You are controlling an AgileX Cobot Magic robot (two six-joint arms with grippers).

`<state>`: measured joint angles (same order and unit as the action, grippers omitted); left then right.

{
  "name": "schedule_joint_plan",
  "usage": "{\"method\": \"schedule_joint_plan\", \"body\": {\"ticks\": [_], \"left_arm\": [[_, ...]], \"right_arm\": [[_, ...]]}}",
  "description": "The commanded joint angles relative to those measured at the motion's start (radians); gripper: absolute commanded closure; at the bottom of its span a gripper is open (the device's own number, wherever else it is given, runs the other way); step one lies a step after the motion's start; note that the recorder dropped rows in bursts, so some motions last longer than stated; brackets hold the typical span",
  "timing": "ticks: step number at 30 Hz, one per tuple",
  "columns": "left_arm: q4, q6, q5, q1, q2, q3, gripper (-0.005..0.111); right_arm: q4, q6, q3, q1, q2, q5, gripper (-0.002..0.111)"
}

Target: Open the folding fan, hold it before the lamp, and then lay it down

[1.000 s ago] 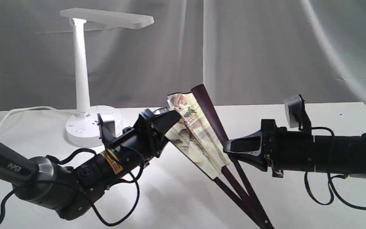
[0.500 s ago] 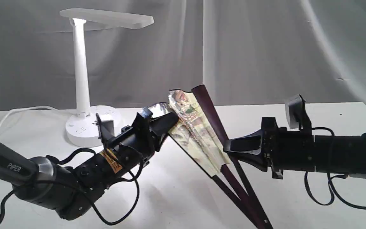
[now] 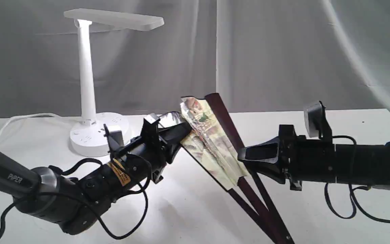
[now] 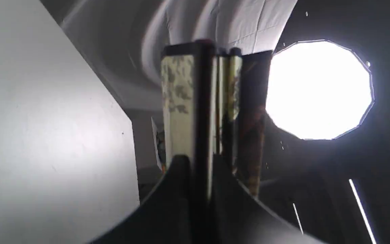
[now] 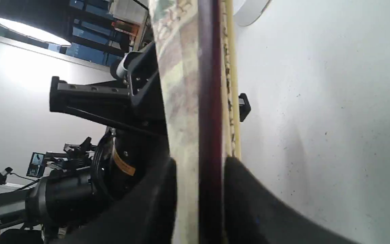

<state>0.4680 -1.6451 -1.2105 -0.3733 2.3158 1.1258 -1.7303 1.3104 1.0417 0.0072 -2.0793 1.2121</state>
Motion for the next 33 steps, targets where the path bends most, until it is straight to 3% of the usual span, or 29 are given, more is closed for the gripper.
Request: {"method": "schedule_joint_plan", "body": {"ticks": [1,5,9,15,33], "left_arm": [[0.023,-0.074,-0.011,-0.002,-0.005,-0.005,0.107],[0.064,-0.124,-0.011,0.020,-0.005,-0.003,0.107],[0.166,-0.212,-0.011,0.080,-0.007,-0.003,0.107],[0.351,-0.293,-0.011,0.141,-0.007,-0.003,0.107],[0.567,-0.338,-0.011,0.117,-0.102,-0.003,0.107]], "right_arm": [[-0.014,-0.012,-0.004,-0.007,0.007,0.009,0.070],[-0.014,-0.022,-0.004,-0.007,0.007,0.009,0.050],[-0.014,-0.022,-0.004,-0.007,0.007,0.009,0.041],[-0.014,-0.019,-0.004,-0.007,0.007,0.009,0.040],[-0.014,-0.019,-0.004,0.004,0.005,0.009,0.036]]}}
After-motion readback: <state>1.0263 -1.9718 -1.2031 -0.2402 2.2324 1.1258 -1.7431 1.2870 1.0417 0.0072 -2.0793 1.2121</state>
